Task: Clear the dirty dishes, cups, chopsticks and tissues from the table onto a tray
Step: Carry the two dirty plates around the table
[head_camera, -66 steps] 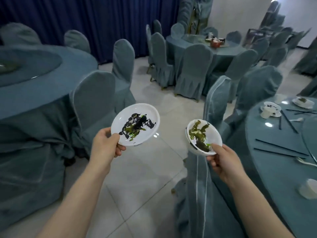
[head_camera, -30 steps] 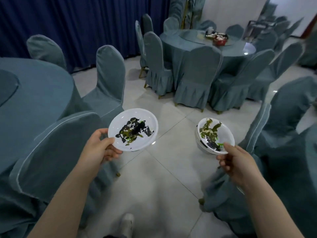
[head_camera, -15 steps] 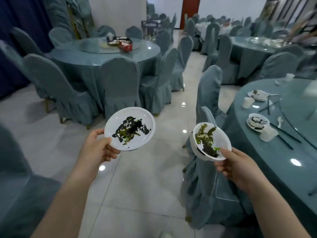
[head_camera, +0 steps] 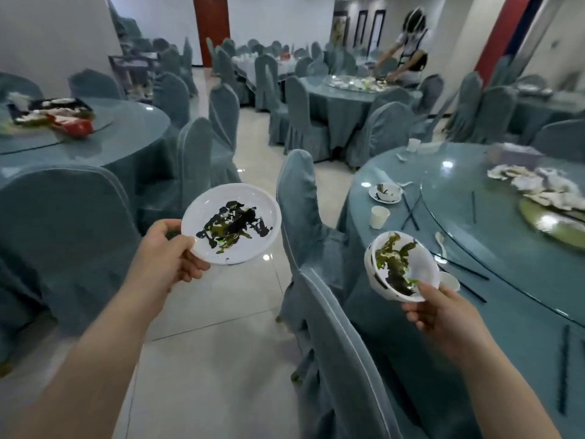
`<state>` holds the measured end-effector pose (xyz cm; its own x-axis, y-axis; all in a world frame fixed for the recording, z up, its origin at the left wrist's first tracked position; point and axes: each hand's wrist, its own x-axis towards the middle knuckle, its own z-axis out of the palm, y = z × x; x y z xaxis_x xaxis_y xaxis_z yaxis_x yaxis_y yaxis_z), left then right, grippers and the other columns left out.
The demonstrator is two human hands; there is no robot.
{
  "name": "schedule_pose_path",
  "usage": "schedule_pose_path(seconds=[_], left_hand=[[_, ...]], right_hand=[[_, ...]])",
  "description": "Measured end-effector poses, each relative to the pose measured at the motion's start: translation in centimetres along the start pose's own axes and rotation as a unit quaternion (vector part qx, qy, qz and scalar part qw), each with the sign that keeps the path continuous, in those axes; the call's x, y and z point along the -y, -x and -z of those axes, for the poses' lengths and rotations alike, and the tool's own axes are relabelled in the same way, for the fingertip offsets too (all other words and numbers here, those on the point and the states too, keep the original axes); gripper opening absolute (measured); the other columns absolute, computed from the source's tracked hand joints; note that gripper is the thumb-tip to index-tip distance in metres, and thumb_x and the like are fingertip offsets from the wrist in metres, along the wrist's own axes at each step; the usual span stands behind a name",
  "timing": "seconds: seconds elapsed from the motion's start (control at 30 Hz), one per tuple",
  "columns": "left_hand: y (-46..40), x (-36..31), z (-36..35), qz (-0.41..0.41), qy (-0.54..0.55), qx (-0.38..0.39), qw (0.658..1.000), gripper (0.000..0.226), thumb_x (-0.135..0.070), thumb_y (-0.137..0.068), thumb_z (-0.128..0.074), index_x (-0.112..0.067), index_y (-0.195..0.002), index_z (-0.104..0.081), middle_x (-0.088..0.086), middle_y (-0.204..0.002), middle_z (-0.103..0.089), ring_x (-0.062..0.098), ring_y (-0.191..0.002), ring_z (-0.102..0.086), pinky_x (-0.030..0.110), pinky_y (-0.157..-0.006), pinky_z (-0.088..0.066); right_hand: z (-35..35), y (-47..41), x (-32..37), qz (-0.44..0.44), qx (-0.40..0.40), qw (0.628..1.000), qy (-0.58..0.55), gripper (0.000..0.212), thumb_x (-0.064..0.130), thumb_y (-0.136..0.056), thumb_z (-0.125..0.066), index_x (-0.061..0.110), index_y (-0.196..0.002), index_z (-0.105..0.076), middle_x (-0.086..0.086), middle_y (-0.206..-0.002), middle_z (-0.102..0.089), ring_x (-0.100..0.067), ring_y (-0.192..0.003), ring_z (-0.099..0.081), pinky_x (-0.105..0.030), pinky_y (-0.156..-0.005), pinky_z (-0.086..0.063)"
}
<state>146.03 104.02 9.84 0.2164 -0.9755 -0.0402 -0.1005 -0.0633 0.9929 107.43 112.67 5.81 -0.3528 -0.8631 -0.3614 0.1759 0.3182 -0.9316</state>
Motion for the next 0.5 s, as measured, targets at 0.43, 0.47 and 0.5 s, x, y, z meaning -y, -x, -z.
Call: schedule_pose_path(seconds=[0.43,0.47,0.5], left_hand=[[-26.1,-2.2,-7.8,-0.028,-0.001,0.231,0.973,0.025,0.001,-0.085,-0.042,-0.020,-0.097,-0.049,0.011,-0.048,-0.062,0.016,-0.031,-0.047,0.018,-0.032,-0.034],[-27.7,-2.5,-8.4,-0.032,-0.003,0.245,0.969,0.025,0.000,-0.084,-0.043,-0.021,-0.096,-0.050,0.010,-0.049,-0.062,0.016,-0.033,-0.048,0.020,-0.033,-0.035],[-29.0,-2.7,-9.1,-0.034,-0.004,0.257,0.966,0.026,-0.001,-0.082,-0.044,-0.022,-0.096,-0.051,0.010,-0.050,-0.063,0.015,-0.034,-0.048,0.022,-0.035,-0.037]], right_hand=[[-8.2,-8.2,-0.6,0.003,-0.257,0.965,-0.049,0.016,0.026,-0.099,-0.048,0.015,-0.104,-0.059,-0.009,-0.061,-0.067,-0.016,-0.049,-0.056,-0.029,-0.049,-0.041],[-8.6,-8.5,-0.7,-0.004,-0.274,0.960,-0.058,0.016,0.027,-0.099,-0.049,0.015,-0.102,-0.059,-0.008,-0.061,-0.067,-0.016,-0.049,-0.056,-0.028,-0.048,-0.042],[-9.0,-8.9,-0.8,-0.012,-0.292,0.954,-0.069,0.016,0.027,-0.098,-0.050,0.014,-0.100,-0.059,-0.008,-0.060,-0.068,-0.016,-0.048,-0.057,-0.027,-0.046,-0.042]])
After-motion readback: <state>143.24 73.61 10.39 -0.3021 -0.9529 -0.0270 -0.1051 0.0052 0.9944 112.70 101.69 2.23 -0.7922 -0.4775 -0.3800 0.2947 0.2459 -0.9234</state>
